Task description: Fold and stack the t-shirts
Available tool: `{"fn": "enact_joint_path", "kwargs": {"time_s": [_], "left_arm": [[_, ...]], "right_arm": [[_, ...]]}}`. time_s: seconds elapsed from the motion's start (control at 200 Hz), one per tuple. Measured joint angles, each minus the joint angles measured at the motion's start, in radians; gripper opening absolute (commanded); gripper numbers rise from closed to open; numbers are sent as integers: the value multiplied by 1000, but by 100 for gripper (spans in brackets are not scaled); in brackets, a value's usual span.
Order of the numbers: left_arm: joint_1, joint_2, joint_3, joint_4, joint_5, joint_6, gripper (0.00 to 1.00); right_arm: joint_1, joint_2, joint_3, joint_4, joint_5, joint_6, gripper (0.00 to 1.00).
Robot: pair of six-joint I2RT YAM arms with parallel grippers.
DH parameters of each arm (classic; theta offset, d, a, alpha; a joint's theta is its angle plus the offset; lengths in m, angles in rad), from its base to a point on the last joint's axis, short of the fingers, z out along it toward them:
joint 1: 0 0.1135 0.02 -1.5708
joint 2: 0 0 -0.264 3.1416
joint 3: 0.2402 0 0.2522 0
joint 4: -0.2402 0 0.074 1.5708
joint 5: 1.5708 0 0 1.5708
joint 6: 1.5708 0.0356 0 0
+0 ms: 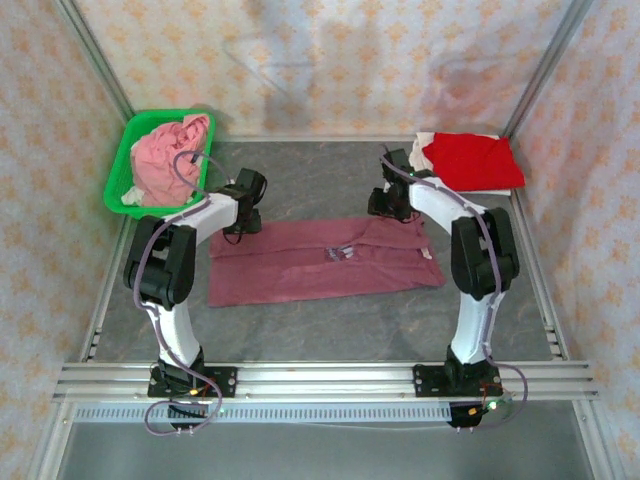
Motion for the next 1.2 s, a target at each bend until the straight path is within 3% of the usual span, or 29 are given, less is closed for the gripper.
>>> {"fn": "enact_joint_path", "kwargs": {"time_s": [0.31, 0.4, 0.485, 0.611, 1.046, 1.076, 1.096, 1.201], "left_arm": [[0, 11, 0, 0, 13, 0, 42], [0, 11, 0, 0, 13, 0, 42], [0, 11, 0, 0, 13, 0, 42], [0, 11, 0, 0, 13, 0, 42], [0, 11, 0, 0, 12, -16, 42], [0, 11, 0, 0, 12, -17, 42], [0, 11, 0, 0, 12, -18, 42], [0, 11, 0, 0, 12, -26, 38]], "right_arm": [[30, 47, 38, -61, 0, -39, 35], [31, 47, 37, -65, -2, -56, 18], [31, 47, 30, -64, -4, -56, 14], [31, 47, 7, -64, -8, -61, 0], [31, -168, -95, 22, 32, -52, 0], [31, -170, -94, 32, 41, -50, 7], [31, -170, -93, 35, 47, -50, 0], [30, -122, -54, 20, 67, -45, 0]]}}
